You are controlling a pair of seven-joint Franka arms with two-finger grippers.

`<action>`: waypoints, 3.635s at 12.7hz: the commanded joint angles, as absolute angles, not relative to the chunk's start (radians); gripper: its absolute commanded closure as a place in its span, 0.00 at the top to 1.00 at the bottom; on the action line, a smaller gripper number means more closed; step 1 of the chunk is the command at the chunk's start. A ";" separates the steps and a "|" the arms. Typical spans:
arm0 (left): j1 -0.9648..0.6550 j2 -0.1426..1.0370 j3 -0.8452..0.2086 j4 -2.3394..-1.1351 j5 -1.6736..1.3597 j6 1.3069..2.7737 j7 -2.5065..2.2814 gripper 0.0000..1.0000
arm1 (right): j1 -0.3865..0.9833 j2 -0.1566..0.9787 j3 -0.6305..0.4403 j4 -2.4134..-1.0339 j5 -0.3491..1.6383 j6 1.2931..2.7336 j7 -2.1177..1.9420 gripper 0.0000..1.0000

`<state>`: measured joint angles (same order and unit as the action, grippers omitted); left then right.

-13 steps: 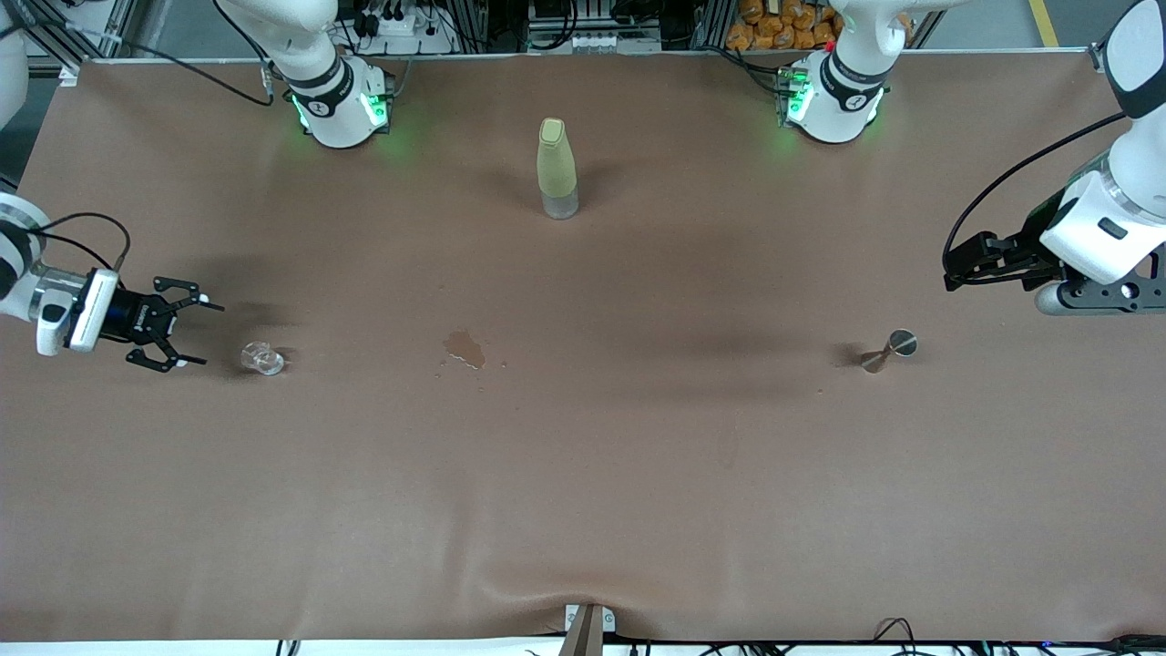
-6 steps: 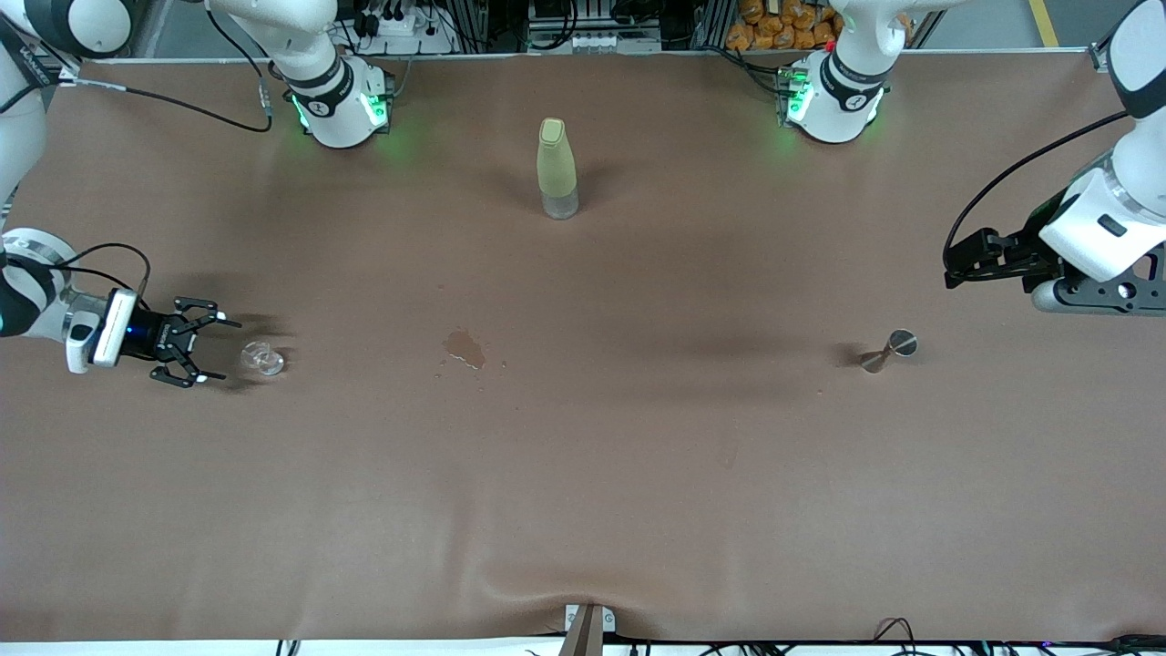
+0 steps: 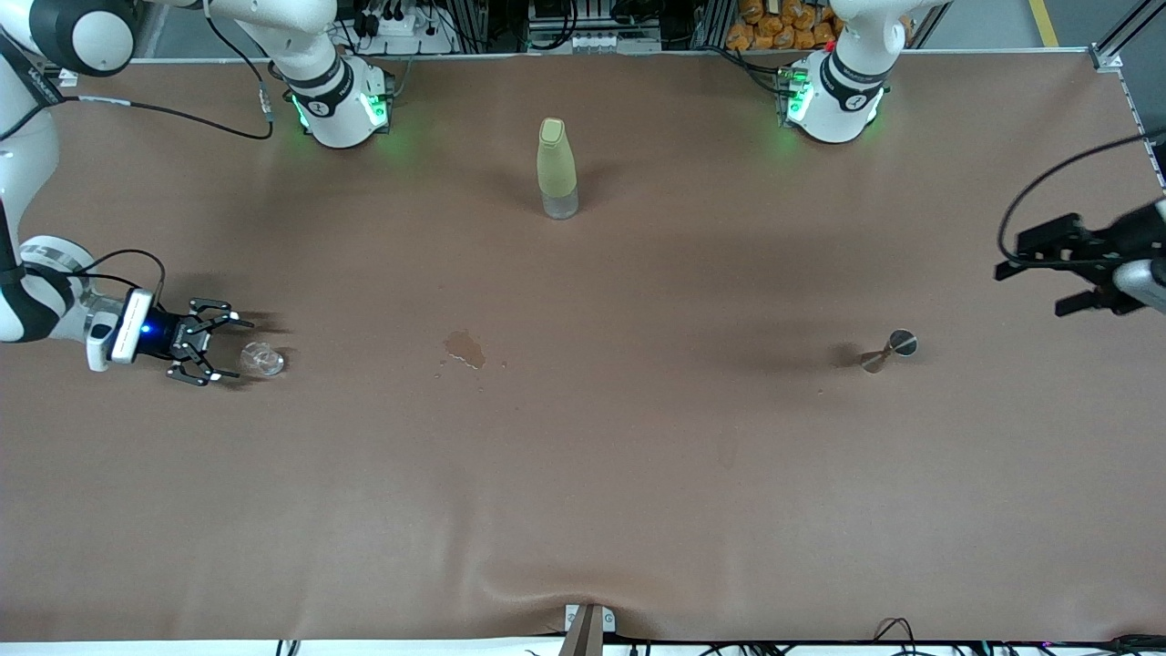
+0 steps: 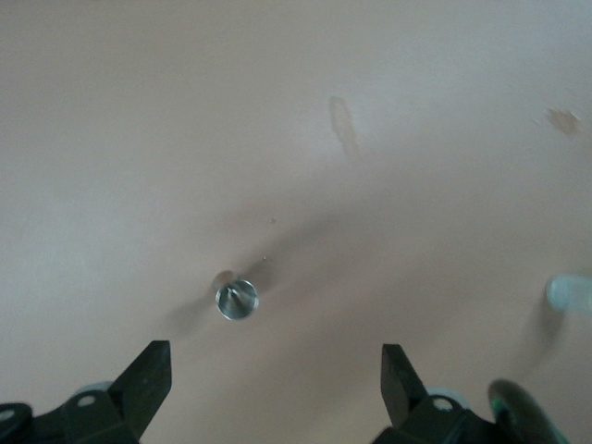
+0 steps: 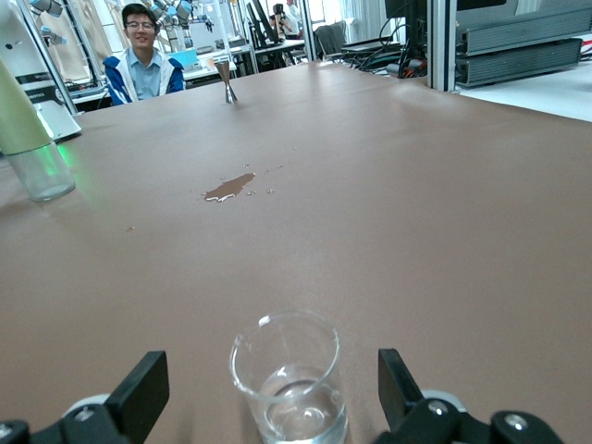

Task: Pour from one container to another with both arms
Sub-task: 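Close the right gripper around the clear glass beaker, then lift the beaker with the right gripper while the left gripper grasps the jigger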

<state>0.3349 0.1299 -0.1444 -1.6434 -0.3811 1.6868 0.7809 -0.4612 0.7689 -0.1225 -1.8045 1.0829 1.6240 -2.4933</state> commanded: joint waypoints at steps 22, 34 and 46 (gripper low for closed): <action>0.609 0.864 -0.164 -1.646 -0.893 1.549 2.488 1.00 | -0.486 0.896 -0.077 -1.706 1.134 1.582 -2.537 0.51; 0.565 0.910 -0.164 -1.658 -0.974 1.575 2.540 0.80 | -0.471 0.865 -0.071 -1.574 1.135 1.482 -2.392 0.42; 0.520 0.842 -0.164 -1.654 -0.979 1.618 2.519 0.00 | -0.463 0.822 0.072 -1.310 1.135 1.437 -2.065 0.40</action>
<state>0.5389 0.8961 -0.1675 -1.6379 -0.9618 1.5977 2.5311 -0.4595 0.8505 0.0447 -1.3216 1.1242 1.4426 -2.1118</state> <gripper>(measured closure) 0.912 0.502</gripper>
